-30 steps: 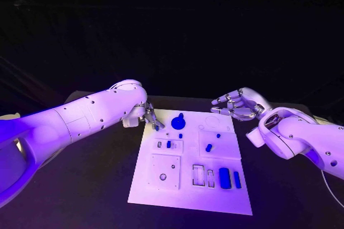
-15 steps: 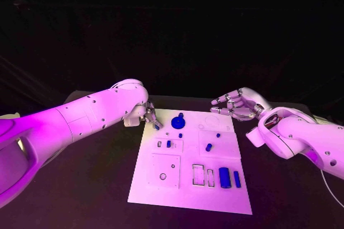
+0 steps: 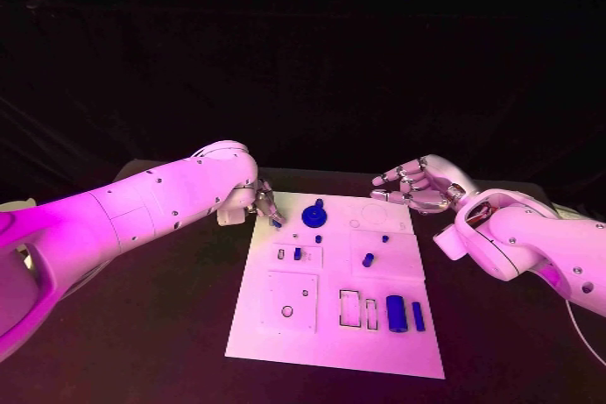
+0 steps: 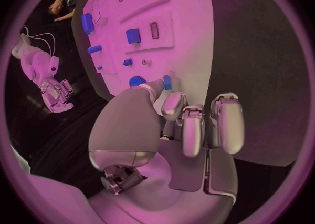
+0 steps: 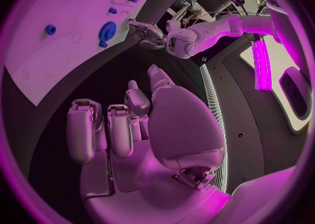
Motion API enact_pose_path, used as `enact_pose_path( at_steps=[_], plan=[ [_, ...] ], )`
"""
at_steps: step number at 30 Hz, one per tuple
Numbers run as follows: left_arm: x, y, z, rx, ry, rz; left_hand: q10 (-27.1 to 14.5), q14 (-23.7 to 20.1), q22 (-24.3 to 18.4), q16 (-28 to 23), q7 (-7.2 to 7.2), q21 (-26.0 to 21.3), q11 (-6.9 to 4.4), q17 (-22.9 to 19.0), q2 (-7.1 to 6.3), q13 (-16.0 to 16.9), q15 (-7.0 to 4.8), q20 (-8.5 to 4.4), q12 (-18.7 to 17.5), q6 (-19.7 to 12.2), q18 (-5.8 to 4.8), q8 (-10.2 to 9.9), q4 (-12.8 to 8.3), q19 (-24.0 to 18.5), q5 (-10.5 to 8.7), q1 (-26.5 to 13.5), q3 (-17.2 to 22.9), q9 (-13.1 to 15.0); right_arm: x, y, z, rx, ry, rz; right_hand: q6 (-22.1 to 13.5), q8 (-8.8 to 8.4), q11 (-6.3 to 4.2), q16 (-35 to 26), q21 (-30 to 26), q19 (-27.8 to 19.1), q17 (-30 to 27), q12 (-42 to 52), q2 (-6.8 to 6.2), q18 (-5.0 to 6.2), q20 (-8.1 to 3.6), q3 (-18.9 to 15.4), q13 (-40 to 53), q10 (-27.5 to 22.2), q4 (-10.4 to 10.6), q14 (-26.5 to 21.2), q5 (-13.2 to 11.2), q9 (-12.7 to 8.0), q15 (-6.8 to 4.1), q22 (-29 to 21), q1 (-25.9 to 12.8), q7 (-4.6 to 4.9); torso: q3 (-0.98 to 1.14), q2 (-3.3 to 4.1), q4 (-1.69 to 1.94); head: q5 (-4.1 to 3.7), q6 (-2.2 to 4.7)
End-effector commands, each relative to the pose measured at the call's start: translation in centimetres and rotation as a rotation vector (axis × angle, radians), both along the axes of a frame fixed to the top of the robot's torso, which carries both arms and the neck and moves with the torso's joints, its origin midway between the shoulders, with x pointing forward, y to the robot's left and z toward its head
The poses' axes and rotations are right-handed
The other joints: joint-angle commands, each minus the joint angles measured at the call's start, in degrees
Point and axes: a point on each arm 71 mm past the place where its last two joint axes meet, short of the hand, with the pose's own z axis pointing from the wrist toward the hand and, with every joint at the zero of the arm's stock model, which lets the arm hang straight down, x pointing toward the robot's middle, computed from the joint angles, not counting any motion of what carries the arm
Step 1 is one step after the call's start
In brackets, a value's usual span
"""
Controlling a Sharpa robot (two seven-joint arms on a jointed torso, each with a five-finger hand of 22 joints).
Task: Assemble the parts on the task board
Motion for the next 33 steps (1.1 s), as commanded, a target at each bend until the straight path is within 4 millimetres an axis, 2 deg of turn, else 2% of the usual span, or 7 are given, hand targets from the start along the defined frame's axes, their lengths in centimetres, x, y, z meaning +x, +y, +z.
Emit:
enact_pose_path(
  at_steps=[1, 11, 19, 22, 28, 31, 33],
  plan=[
    [-0.5, -0.4, 0.4, -0.087, -0.023, 0.017, 0.5, 6.0, 8.4, 0.2, -0.24, -0.2, -0.23, 15.1, -0.35, 0.0, 0.1, 0.17, 0.0, 0.0, 0.36, 0.5, -9.0, 3.3, 0.35, -1.4, 10.1, 0.2, -0.1, 0.2, -0.1, -0.008, 0.011, 0.02, -0.1, 0.06, -0.15, -0.3, -0.3, -0.4, 7.8, -0.2, 0.5, -0.01, 0.02, -0.3, -0.1, -0.3, 0.1, 4.2, 0.4, 0.1, -0.22, 0.0, -0.1, 0.21, 0.06, -0.09, 0.12, 0.11, -0.04],
    [-2.9, -0.6, 1.0, -0.129, -0.051, -0.003, 0.8, 6.0, 8.6, 0.2, -0.38, -0.1, -0.36, 15.1, -0.96, 0.4, 0.01, 0.08, 0.5, 0.1, 0.31, 1.3, -10.0, 3.4, 0.43, -3.0, 12.1, 0.5, -0.1, 0.2, -0.4, -0.012, 0.023, 0.024, -0.1, 0.06, -0.15, -0.3, -0.3, -0.4, 7.8, -0.3, 0.54, 0.01, 0.02, -0.3, -0.1, -0.3, 0.1, 4.2, 0.4, 0.1, -0.22, -0.1, -0.1, 0.2, -0.05, -0.02, 0.1, 0.32, -0.17],
    [-5.0, -0.5, 0.4, -0.13, -0.097, -0.038, 1.4, 6.0, 9.2, 0.2, -0.58, 0.5, -0.55, 15.1, -2.17, 1.1, -0.12, -0.06, 1.4, 0.3, 0.14, 1.8, -11.2, 3.6, 0.43, -3.6, 13.2, 0.6, -0.1, 0.1, -0.5, -0.013, 0.026, 0.024, -0.1, 0.06, -0.15, -0.3, -0.3, -0.4, 7.8, -0.3, 0.56, 0.0, 0.02, -0.4, -0.2, -0.3, 0.1, 4.2, 0.5, 0.1, -0.22, -0.1, -0.1, 0.21, -0.13, -0.07, 0.23, 0.48, -0.32],
    [-5.4, -0.6, 0.1, -0.125, -0.107, -0.05, 1.6, 6.0, 9.4, 0.2, -0.61, 0.8, -0.59, 15.1, -2.43, 1.4, -0.14, -0.08, 1.7, 0.4, 0.09, 1.9, -11.4, 3.7, 0.41, -3.7, 13.4, 0.6, -0.2, 0.1, -0.5, -0.013, 0.026, 0.024, -0.1, 0.06, -0.15, -0.3, -0.3, -0.4, 7.8, -0.3, 0.56, 0.0, 0.02, -0.4, -0.2, -0.3, 0.1, 4.2, 0.5, 0.1, -0.22, -0.1, -0.1, 0.21, -0.2, -0.15, 0.37, 0.47, -0.4],
    [-6.0, -0.8, -0.3, -0.104, -0.119, -0.084, 1.8, 6.0, 9.5, 0.2, -0.64, 0.9, -0.61, 15.1, -2.63, 1.6, -0.16, -0.1, 1.9, 0.5, 0.04, 1.9, -11.6, 3.8, 0.4, -3.8, 13.5, 0.6, -0.1, 0.1, -0.6, -0.017, 0.026, 0.018, -0.1, 0.06, -0.15, 0.0, -0.1, -0.2, 8.3, 0.2, 0.65, -0.09, 0.02, -0.4, 0.2, -0.1, 0.2, 4.3, 0.5, 0.1, -0.22, 0.4, -0.2, 0.21, -0.18, -0.08, 0.19, 0.69, -0.46],
    [-6.2, -0.9, -0.4, -0.094, -0.123, -0.098, 1.9, 6.0, 9.6, 0.2, -0.67, 1.1, -0.64, 15.1, -2.8, 1.7, -0.16, -0.11, 2.1, 0.6, 0.01, 1.9, -11.8, 3.8, 0.38, -3.8, 13.6, 0.5, -0.1, 0.1, -0.7, -0.017, 0.024, 0.014, -0.1, 0.06, -0.15, 0.0, -0.1, -0.2, 8.3, 0.1, 0.66, -0.08, 0.02, -0.4, 0.2, -0.1, 0.2, 4.3, 0.5, 0.1, -0.22, 0.3, -0.2, 0.21, -0.24, -0.05, 0.26, 0.7, -0.47],
    [-6.3, -1.0, -0.6, -0.084, -0.121, -0.112, 2.0, 6.0, 9.7, 0.2, -0.68, 1.1, -0.65, 15.1, -2.89, 1.8, -0.16, -0.11, 2.1, 0.7, -0.02, 1.9, -11.9, 3.8, 0.37, -3.8, 13.6, 0.5, -0.1, 0.0, -0.7, -0.016, 0.018, 0.006, -0.1, 0.06, -0.15, -0.2, -0.2, -0.3, 8.0, -0.4, 0.67, -0.02, 0.02, -0.4, -0.2, -0.4, 0.2, 4.2, 0.5, 0.1, -0.22, 0.0, -0.2, 0.21, -0.19, -0.04, 0.31, 0.8, -0.56]
  ],
)
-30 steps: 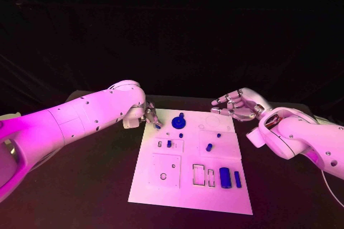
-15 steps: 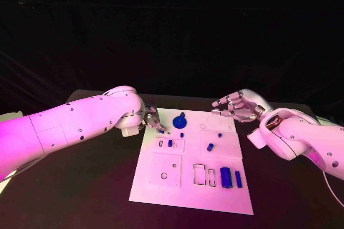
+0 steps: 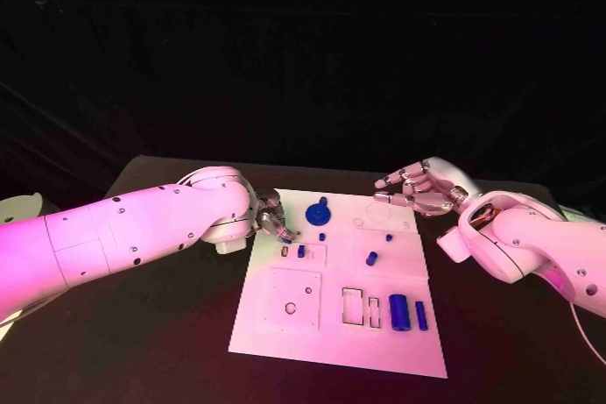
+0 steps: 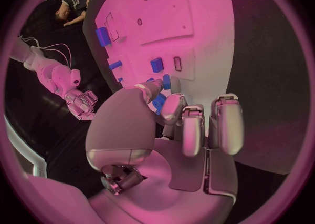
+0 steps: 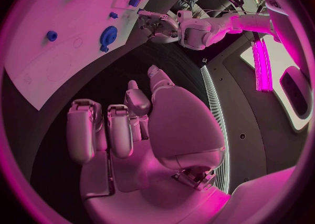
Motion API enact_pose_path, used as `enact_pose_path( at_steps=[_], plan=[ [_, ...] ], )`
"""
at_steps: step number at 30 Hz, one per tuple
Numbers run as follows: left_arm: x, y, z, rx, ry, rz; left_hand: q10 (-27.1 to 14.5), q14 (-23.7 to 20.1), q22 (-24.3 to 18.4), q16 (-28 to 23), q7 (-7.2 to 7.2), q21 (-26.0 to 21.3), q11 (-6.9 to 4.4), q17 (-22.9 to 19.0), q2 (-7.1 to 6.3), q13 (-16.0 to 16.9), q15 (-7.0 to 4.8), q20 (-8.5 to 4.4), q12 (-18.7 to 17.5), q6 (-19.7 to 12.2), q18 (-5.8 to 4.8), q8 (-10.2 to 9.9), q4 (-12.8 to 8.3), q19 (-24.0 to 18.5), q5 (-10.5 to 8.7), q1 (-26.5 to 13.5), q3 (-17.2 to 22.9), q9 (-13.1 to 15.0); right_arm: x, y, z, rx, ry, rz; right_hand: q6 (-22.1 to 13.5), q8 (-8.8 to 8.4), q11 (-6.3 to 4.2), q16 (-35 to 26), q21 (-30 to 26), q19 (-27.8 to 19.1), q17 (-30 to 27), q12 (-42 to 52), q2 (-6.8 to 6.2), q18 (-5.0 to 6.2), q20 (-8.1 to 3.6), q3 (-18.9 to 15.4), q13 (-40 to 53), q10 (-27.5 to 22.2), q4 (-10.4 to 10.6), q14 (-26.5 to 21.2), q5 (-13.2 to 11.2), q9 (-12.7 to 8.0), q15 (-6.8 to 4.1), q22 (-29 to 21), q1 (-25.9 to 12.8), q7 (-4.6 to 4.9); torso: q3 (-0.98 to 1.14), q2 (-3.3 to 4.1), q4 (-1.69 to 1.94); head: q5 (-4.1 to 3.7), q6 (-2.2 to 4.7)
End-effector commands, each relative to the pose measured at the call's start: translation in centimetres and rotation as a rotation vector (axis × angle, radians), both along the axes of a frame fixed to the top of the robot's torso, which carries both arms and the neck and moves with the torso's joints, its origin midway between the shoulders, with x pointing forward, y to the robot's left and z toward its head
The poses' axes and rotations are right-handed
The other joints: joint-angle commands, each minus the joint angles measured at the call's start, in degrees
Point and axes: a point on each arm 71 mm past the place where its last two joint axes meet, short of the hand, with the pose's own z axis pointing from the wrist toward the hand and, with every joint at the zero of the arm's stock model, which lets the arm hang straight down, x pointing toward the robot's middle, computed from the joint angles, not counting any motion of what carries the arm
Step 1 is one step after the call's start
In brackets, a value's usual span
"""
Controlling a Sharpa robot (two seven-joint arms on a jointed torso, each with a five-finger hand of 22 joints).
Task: Assemble the parts on the task board
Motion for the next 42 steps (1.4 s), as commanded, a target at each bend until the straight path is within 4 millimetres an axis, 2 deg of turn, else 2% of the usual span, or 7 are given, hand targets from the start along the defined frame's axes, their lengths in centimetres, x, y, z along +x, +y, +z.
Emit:
enact_pose_path(
  at_steps=[1, 18, 24, 28, 30, 37, 42],
  plan=[
    [-0.1, -0.3, 0.0, 0.024, -0.038, -0.038, 0.5, 6.0, 9.7, 0.2, -0.68, 0.2, -0.05, 15.1, -0.56, 0.1, -0.16, -0.11, 0.2, 0.2, -0.02, 0.2, -8.0, 3.8, 0.23, 0.3, 7.8, 0.0, 0.0, 0.0, 0.0, -0.006, -0.009, -0.005, -0.1, 0.06, -0.15, -0.3, -0.3, -0.4, 7.8, -0.5, 0.44, 0.0, 0.02, -0.2, -0.4, -0.4, 0.0, 4.2, 0.3, 0.1, -0.22, -0.4, 0.1, 0.21, 0.03, 0.08, 0.07, 0.13, -0.12],
    [-0.5, -0.4, -0.9, 0.097, -0.059, -0.066, 0.9, 6.0, 9.9, 0.2, -0.71, 0.5, -0.07, 15.1, -0.88, 0.6, -0.15, -0.1, 0.8, 0.5, -0.09, 0.2, -8.3, 3.9, 0.2, 0.3, 8.0, -0.2, 0.1, -0.2, 0.1, 0.011, -0.041, -0.04, -0.8, -0.26, -0.06, -4.7, -4.3, -3.3, 1.9, -14.4, 1.54, 1.28, 0.06, -0.5, -11.8, -6.3, -0.2, 2.7, 0.7, 0.1, -0.21, -7.0, 1.2, 0.39, 0.03, 0.1, -0.08, 0.04, -0.72],
    [-0.6, -0.2, -1.2, 0.12, -0.037, -0.077, 0.9, 6.0, 10.0, 0.2, -0.72, 0.6, -0.08, 15.1, -0.93, 0.6, -0.15, -0.09, 0.8, 0.6, -0.12, 0.2, -8.3, 4.0, 0.2, 0.3, 8.1, -0.2, 0.2, -0.5, 0.3, 0.036, -0.059, -0.062, -1.4, -0.55, 0.2, -18.0, -16.0, -10.7, -12.4, -27.2, 1.74, 4.12, 0.24, -0.5, -22.9, -10.4, 0.1, -1.5, 1.2, 0.1, -0.02, -23.6, 2.2, 0.71, 0.12, 0.07, -0.08, 0.1, -0.89],
    [-0.8, -0.2, -1.4, 0.13, -0.004, -0.09, 1.0, 6.0, 10.1, 0.2, -0.73, 0.6, -0.09, 15.1, -1.05, 0.7, -0.13, -0.08, 0.8, 0.7, -0.13, 0.2, -8.4, 4.0, 0.21, 0.3, 8.1, -0.3, 0.3, -0.6, 0.4, 0.06, -0.069, -0.078, -2.3, -0.88, 1.12, -35.9, -31.1, -18.4, -28.7, -33.6, 1.93, 6.9, 0.93, 0.2, -29.2, -12.6, 0.6, -7.3, 1.6, 0.0, 0.8, -42.3, 3.3, 1.45, 0.1, 0.05, -0.11, 0.07, -0.96],
    [-0.9, -0.2, -1.5, 0.133, 0.009, -0.095, 1.0, 6.0, 10.1, 0.2, -0.73, 0.6, -0.09, 15.1, -1.06, 0.7, -0.13, -0.08, 0.8, 0.7, -0.14, 0.1, -8.5, 4.0, 0.21, 0.3, 8.2, -0.3, 0.4, -0.7, 0.4, 0.077, -0.075, -0.08, -2.7, -0.96, 1.7, -44.2, -34.8, -19.5, -35.5, -37.0, 1.91, 7.0, 1.47, 0.7, -32.8, -13.8, 0.8, -10.2, 1.8, -0.1, 1.44, -45.1, 3.8, 1.91, 0.1, 0.04, -0.08, 0.07, -1.01],
    [-1.0, -0.3, -1.7, 0.146, 0.038, -0.11, 1.0, 6.0, 10.1, 0.2, -0.73, 0.7, -0.09, 15.1, -1.1, 0.7, -0.12, -0.07, 0.8, 0.7, -0.15, 0.1, -8.5, 4.0, 0.21, 0.3, 8.2, -0.4, 0.4, -0.7, 0.6, 0.143, -0.091, -0.075, -3.3, -0.88, 3.21, -51.5, -42.6, -20.3, -38.8, -45.1, 1.3, 7.05, 2.96, 3.7, -45.1, -13.8, 0.9, -13.2, 1.8, -0.1, 2.96, -49.9, 6.4, 3.2, 0.11, 0.02, -0.12, 0.09, -1.07],
    [-1.1, -0.2, -1.7, 0.153, 0.05, -0.115, 1.1, 6.0, 10.2, 0.2, -0.74, 0.8, -0.09, 15.1, -1.13, 0.7, -0.12, -0.06, 0.9, 0.8, -0.17, 0.1, -8.5, 4.0, 0.21, 0.3, 8.2, -0.4, 0.5, -0.6, 0.7, 0.163, -0.095, -0.068, -2.6, -0.89, 3.7, -61.3, -49.2, -18.2, -44.8, -49.4, 0.52, 7.12, 3.03, 6.0, -53.4, -11.8, 1.6, -11.0, 1.8, -0.2, 3.06, -54.6, 6.6, 3.43, 0.13, 0.03, -0.07, 0.0, -1.1]
  ],
)
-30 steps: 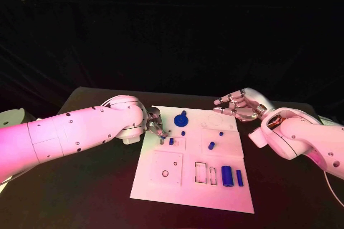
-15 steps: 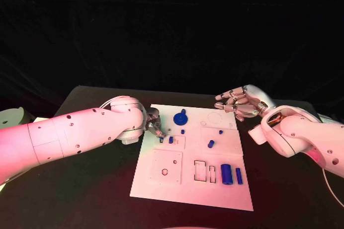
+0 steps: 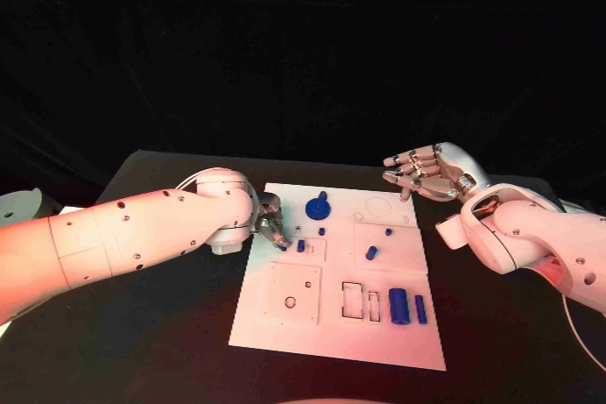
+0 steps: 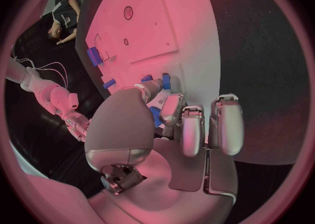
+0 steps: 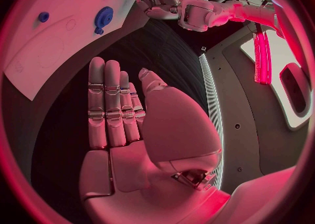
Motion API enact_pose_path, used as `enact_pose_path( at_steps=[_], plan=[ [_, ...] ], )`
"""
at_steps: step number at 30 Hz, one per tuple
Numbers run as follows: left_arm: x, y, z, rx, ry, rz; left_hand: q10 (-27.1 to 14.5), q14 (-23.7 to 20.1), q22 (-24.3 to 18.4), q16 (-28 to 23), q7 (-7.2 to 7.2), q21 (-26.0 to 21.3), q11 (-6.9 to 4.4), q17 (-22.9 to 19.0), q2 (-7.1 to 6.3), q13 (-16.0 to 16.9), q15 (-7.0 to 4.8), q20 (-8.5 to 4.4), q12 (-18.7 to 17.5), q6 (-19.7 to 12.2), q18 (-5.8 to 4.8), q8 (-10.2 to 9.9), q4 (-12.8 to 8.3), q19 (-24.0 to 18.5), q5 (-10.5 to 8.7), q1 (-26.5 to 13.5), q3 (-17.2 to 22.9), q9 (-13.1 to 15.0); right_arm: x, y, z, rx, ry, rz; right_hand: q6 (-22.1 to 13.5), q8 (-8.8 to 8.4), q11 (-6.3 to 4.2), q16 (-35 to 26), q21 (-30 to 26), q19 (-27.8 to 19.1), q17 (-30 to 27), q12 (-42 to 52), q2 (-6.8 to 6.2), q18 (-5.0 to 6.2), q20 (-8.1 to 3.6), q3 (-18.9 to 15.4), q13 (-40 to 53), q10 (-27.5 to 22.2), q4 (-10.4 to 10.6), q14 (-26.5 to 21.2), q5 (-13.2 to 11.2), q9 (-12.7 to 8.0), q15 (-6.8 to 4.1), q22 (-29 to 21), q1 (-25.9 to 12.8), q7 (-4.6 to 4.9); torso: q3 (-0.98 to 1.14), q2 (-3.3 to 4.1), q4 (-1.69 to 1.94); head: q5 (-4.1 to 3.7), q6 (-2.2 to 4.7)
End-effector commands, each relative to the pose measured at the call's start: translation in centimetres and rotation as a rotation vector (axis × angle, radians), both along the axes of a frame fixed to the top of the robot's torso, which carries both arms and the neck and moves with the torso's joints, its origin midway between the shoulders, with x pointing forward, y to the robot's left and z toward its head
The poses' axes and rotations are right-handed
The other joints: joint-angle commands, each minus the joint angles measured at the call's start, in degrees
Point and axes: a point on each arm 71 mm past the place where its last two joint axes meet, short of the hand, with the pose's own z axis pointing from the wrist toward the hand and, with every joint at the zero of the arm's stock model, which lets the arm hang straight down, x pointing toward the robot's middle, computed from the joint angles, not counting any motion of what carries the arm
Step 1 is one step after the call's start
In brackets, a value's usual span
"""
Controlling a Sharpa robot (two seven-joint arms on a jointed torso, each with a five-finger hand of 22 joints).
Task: Assemble the parts on the task board
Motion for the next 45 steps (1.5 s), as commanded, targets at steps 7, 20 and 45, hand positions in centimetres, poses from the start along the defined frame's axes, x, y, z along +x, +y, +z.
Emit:
enact_pose_path(
  at_steps=[7, 20, 45],
  plan=[
    [-0.25, -0.07, -0.36, 0.03, 0.047, -0.023, 0.5, 6.0, 10.2, 0.2, -0.42, 0.2, 0.12, 15.1, -0.02, 0.1, -0.11, -0.05, 0.4, 0.5, -0.17, 0.2, -7.8, 4.0, 0.18, 0.7, 7.5, 0.0, 0.0, 0.08, 0.23, 0.09, -0.013, 0.022, -0.1, -0.59, 0.8, -14.0, -10.1, -1.1, -8.3, -4.2, -1.37, 0.19, 1.18, 3.5, -8.5, 1.5, -0.2, -1.5, 0.3, -0.3, 1.66, -6.6, 0.9, 0.81, 0.02, 0.01, 0.08, 0.02, -0.06],
    [0.07, -0.44, -0.56, 0.028, 0.06, -0.011, 0.5, 6.0, 10.1, 0.2, -0.38, 0.0, 0.17, 15.1, 0.11, 0.0, -0.06, -0.01, 0.4, 0.7, -0.13, 0.1, -7.7, 4.0, 0.15, 0.3, 7.5, -0.2, -0.06, 0.29, 0.21, 0.114, 0.003, 0.04, -1.5, -0.61, 1.8, -22.3, -18.3, -0.2, -15.1, -5.7, -2.01, 0.27, 2.8, 5.4, -13.6, 1.1, -1.4, -1.3, 0.1, -0.4, 3.13, -12.1, -0.3, 1.6, 0.07, 0.04, -0.01, 0.07, -0.18],
    [0.24, -0.69, -1.2, 0.056, 0.148, -0.006, 1.4, 6.0, 11.4, 0.2, -1.39, 1.5, -0.5, 15.1, 1.05, 1.3, -0.58, -0.29, 1.4, 3.6, -0.51, -0.8, -3.1, 4.5, -0.76, -7.4, -1.4, -2.6, -0.21, 0.37, 0.02, 0.103, 0.038, 0.045, -2.2, -0.66, 2.8, -24.4, -25.3, -1.2, -22.0, -7.7, -1.93, 0.38, 4.84, 5.0, -13.7, -0.4, -3.0, -5.4, 0.1, -0.4, 4.89, -16.5, -2.0, 2.14, 0.05, 0.0, 0.05, -0.27, -0.64]
  ],
)
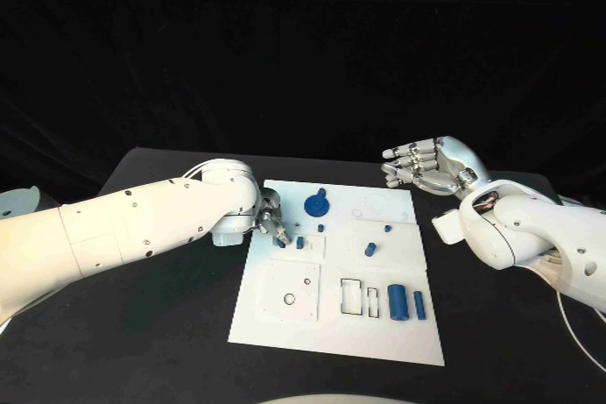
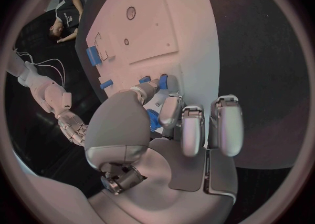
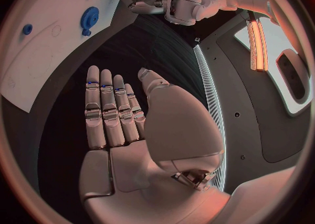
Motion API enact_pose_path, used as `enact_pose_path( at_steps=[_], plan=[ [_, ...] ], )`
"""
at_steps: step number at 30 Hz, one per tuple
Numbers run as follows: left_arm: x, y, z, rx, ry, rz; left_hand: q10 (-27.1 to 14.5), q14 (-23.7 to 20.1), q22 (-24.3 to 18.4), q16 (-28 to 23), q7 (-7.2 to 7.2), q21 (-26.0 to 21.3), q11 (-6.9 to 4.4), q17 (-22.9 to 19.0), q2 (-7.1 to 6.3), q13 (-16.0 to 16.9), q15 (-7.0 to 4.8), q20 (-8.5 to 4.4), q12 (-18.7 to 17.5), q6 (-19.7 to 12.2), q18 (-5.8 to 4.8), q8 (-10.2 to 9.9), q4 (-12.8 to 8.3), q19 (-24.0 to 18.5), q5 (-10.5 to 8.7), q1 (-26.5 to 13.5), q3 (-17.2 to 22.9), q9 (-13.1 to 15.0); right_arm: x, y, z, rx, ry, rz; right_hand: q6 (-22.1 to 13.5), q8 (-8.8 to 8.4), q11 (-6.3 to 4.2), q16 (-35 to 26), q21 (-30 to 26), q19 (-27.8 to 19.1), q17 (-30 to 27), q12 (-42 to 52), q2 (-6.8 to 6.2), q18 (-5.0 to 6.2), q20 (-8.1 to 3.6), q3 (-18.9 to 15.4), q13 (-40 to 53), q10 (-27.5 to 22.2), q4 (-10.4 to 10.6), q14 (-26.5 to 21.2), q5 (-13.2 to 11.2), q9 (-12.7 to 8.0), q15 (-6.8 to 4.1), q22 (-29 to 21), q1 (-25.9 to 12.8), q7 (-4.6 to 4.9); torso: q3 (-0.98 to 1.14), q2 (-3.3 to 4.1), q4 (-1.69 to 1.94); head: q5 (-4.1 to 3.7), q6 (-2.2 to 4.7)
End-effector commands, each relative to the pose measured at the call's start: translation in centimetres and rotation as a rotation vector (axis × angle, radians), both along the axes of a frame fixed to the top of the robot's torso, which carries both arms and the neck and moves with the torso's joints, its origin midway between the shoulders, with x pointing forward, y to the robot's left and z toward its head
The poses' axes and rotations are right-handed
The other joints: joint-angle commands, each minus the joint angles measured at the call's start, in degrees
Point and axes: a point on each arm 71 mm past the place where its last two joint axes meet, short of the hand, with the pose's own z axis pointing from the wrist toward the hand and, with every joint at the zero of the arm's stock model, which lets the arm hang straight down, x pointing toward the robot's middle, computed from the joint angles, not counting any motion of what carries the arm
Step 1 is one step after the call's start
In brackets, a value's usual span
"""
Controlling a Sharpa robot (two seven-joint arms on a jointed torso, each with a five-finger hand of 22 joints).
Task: Assemble the parts on the task board
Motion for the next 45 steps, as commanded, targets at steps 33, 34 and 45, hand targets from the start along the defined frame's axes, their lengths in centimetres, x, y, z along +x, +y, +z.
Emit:
enact_pose_path(
  at_steps=[33, 34, 45],
  plan=[
    [0.2, 0.2, -1.3, 0.043, 0.054, 0.03, 1.1, 6.0, 12.7, 0.2, -0.46, 1.8, -0.04, 15.1, -1.15, 1.5, -0.83, -0.54, 1.3, 2.8, -0.91, -0.4, 7.4, 5.0, -0.35, -7.4, -16.7, -1.9, -0.2, 0.3, -0.2, -0.005, 0.031, 0.026, -1.0, -0.41, 0.43, -0.1, -1.4, 0.4, -1.8, -0.9, 0.18, 0.36, 0.79, -0.5, -0.1, -0.9, -1.0, -0.6, 0.3, -0.1, 0.41, -0.4, -1.0, 0.6, -0.03, -0.03, 0.02, -0.24, -0.16],
    [0.2, 0.2, -1.2, 0.043, 0.053, 0.031, 1.2, 6.0, 12.7, 0.2, -0.46, 1.8, -0.06, 15.1, -0.97, 1.5, -0.83, -0.58, 1.3, 2.8, -0.91, -0.4, 7.6, 5.0, -0.35, -7.2, -17.6, -2.0, -0.2, 0.3, -0.2, -0.005, 0.031, 0.026, -1.0, -0.41, 0.46, -0.1, -1.5, 0.4, -1.9, -1.0, 0.18, 0.36, 0.81, -0.6, -0.1, -0.9, -1.1, -0.6, 0.3, -0.1, 0.43, -0.4, -1.1, 0.64, -0.04, -0.04, 0.02, -0.24, -0.16],
    [0.0, 0.8, -0.7, -0.006, 0.0, 0.064, 1.5, 6.0, 12.9, 0.2, -0.6, 2.0, -0.16, 15.1, 0.91, 2.1, -0.91, -0.67, 1.7, 3.1, -0.96, -0.2, 8.8, 5.1, -0.16, -5.0, -22.1, -2.2, -0.1, 0.3, -0.2, -0.006, 0.034, 0.027, -1.1, -0.41, 0.5, -0.1, -1.6, 0.4, -2.1, -1.0, 0.19, 0.36, 0.83, -0.6, -0.1, -0.9, -1.1, -0.6, 0.3, -0.1, 0.46, -0.4, -1.1, 0.69, -0.08, -0.04, 0.06, -0.37, -0.07]
  ],
)
